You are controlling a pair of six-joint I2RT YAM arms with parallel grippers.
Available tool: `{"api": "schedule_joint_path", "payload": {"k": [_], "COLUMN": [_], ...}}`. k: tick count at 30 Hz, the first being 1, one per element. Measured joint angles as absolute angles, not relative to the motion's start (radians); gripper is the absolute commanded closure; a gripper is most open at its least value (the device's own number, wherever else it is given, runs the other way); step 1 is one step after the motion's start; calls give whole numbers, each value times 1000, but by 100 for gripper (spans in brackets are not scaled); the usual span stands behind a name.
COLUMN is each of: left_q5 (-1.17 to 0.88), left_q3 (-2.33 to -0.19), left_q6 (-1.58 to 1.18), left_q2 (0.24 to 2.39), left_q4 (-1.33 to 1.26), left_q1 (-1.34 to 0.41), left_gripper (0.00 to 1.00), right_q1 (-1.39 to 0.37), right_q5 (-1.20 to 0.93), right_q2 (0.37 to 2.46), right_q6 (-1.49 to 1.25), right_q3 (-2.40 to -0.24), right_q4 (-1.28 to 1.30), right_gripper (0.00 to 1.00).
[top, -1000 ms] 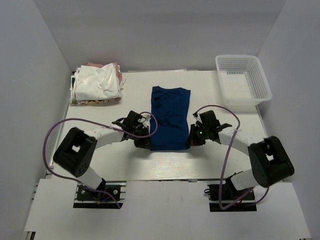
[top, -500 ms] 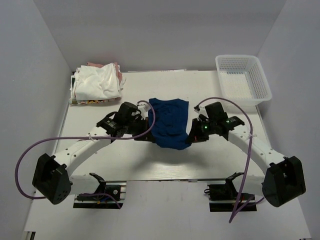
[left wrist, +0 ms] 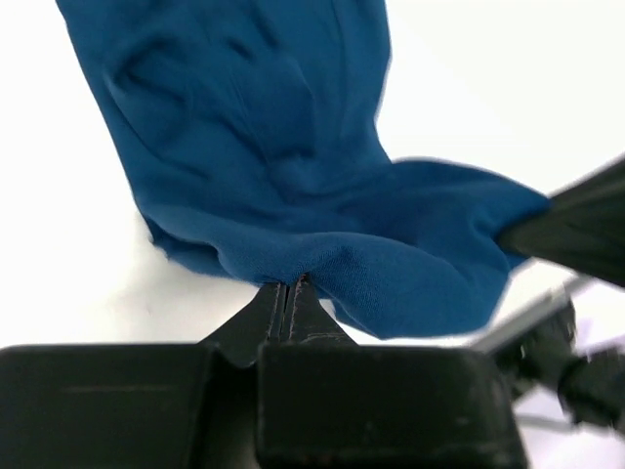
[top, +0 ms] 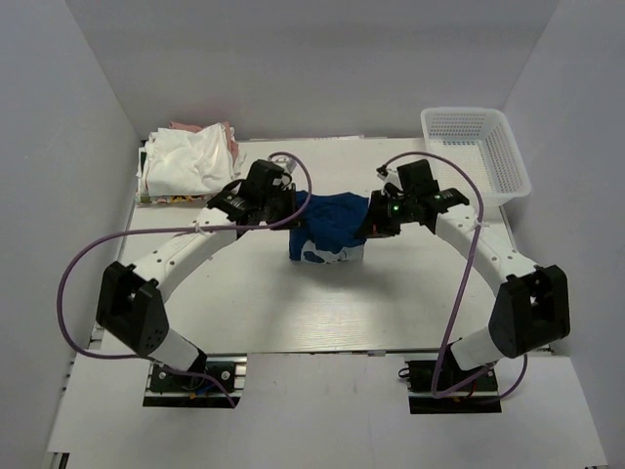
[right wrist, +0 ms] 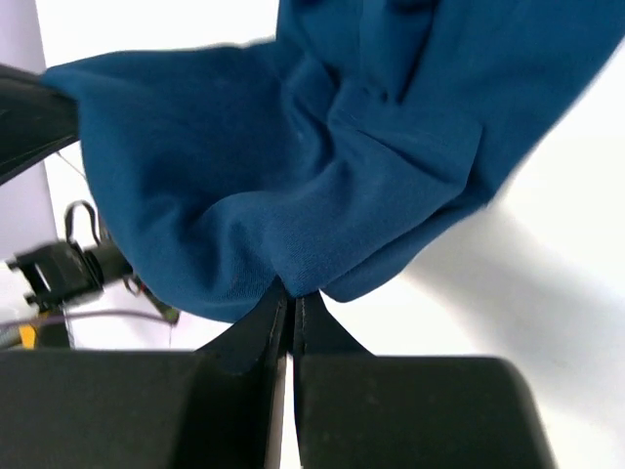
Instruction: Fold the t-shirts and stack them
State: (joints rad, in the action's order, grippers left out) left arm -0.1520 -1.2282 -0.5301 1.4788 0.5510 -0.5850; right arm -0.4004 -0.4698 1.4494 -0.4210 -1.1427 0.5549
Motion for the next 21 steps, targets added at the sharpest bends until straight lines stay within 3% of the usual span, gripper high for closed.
{"api": "schedule_joint_path", "payload": {"k": [21], "left_q5": [-125], "left_q3": [-1645], "left_q6": [-479], "left_q2": [1932], "left_q4": [561], "left_q1": [-452], "left_gripper": [100], "right_q1": [-229], "right_q5": [-507], "right_q2": [1798], "right_q6": [-440], "right_q3": [-1445], "right_q4": [501], "right_gripper": [100]}}
